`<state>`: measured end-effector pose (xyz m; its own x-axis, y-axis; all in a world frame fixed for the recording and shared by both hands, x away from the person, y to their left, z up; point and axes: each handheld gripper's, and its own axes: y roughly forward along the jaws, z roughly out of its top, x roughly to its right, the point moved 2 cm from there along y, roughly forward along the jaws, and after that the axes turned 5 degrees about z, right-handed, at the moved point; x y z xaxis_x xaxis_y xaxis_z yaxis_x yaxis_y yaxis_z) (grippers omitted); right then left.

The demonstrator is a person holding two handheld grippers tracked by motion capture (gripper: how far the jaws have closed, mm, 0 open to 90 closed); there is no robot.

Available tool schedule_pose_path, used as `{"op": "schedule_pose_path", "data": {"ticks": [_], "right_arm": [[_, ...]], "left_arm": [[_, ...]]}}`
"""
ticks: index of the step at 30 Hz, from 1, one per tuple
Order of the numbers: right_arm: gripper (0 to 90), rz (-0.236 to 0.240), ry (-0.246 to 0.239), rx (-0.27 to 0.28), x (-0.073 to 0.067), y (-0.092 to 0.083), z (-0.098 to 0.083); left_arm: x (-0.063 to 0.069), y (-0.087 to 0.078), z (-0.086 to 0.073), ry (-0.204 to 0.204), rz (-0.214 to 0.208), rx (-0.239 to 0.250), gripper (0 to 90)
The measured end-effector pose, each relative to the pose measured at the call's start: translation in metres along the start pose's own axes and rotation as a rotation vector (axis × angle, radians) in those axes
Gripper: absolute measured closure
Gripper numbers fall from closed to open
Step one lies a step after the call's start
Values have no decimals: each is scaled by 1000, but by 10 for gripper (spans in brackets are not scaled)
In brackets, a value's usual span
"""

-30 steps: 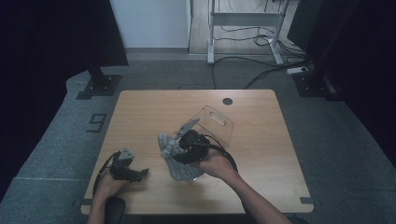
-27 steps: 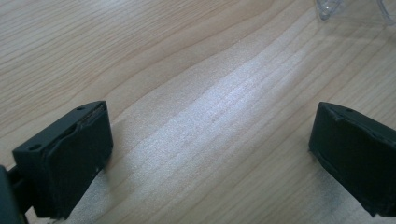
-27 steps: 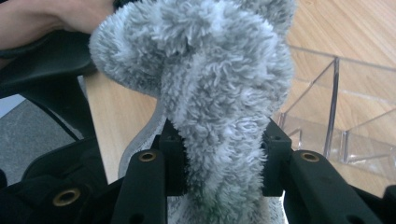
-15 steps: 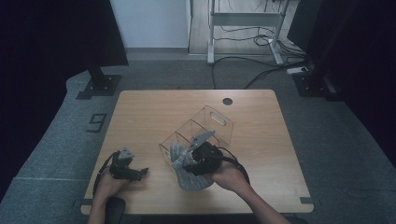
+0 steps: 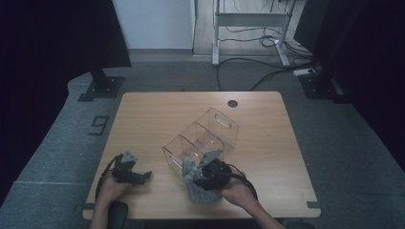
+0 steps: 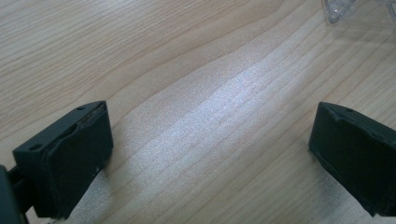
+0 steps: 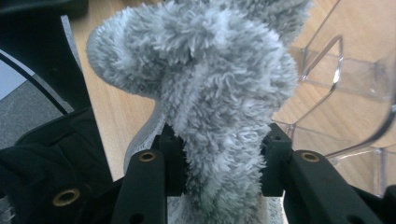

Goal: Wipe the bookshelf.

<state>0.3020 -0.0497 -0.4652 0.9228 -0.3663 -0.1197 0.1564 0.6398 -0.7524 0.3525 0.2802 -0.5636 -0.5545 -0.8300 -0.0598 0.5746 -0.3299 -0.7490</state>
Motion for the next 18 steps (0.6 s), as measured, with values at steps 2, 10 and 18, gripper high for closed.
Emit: {"op": "schedule_pose_path", "data": {"ticks": [2, 10, 18], "right_arm": [[612, -2, 4, 1, 0, 5, -3], [611, 2, 14, 3, 4, 24, -18], [616, 13, 31, -8, 7, 37, -29]], "left_arm": [[0, 0, 0, 0, 0, 0, 0], [0, 0, 0, 1, 0, 0, 0], [0, 0, 0, -1, 0, -1, 0]]}}
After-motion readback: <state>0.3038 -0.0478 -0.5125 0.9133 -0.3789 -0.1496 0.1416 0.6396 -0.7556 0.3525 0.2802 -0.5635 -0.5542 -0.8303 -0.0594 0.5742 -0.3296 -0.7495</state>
